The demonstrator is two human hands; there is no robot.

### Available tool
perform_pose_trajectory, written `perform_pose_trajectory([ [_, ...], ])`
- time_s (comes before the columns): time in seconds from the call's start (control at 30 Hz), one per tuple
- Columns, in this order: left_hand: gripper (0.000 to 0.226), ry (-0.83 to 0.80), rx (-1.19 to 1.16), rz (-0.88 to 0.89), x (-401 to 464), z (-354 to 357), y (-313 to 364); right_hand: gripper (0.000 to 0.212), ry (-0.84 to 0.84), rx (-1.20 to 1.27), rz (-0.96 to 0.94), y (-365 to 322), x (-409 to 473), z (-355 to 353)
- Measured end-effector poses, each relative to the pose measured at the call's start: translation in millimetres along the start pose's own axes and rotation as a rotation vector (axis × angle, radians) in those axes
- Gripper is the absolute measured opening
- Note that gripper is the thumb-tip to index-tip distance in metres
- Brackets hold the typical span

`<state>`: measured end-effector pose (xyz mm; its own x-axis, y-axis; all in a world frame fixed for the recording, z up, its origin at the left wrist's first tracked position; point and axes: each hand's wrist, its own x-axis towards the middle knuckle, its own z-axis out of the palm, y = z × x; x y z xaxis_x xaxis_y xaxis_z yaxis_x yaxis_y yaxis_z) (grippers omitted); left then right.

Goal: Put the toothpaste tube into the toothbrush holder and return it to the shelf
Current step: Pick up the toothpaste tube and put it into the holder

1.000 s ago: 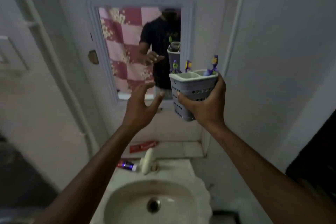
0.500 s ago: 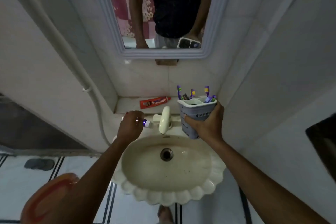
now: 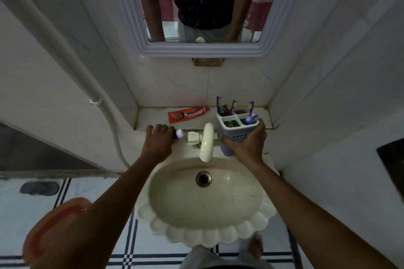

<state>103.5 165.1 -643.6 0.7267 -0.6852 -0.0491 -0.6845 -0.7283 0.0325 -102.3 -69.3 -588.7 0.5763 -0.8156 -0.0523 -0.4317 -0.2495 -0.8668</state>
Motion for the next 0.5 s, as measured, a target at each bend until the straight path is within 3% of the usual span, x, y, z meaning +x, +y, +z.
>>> perform_pose_trajectory([
  [0.07,0.031,0.028,-0.475,-0.191,-5,-17,1,0.136,-0.012,0.015,-0.009,6,1,2],
  [0.13,0.048,-0.039,-1.046,-0.419,-12,-53,12,0.133,-0.048,0.0,-0.032,11,-1,4],
  [0.2,0.059,-0.093,-1.304,-0.516,-18,-92,24,0.133,-0.094,-0.005,-0.057,14,-4,5],
  [0.27,0.06,-0.124,-1.276,-0.444,-19,-127,36,0.137,-0.114,0.007,-0.044,17,-8,7],
  [0.4,0.038,-0.25,-1.041,-0.125,-12,-179,72,0.138,-0.103,0.061,0.001,19,-11,6],
  [0.5,0.049,-0.254,-0.768,0.076,-1,-188,98,0.143,-0.096,0.099,0.021,21,-9,2],
])
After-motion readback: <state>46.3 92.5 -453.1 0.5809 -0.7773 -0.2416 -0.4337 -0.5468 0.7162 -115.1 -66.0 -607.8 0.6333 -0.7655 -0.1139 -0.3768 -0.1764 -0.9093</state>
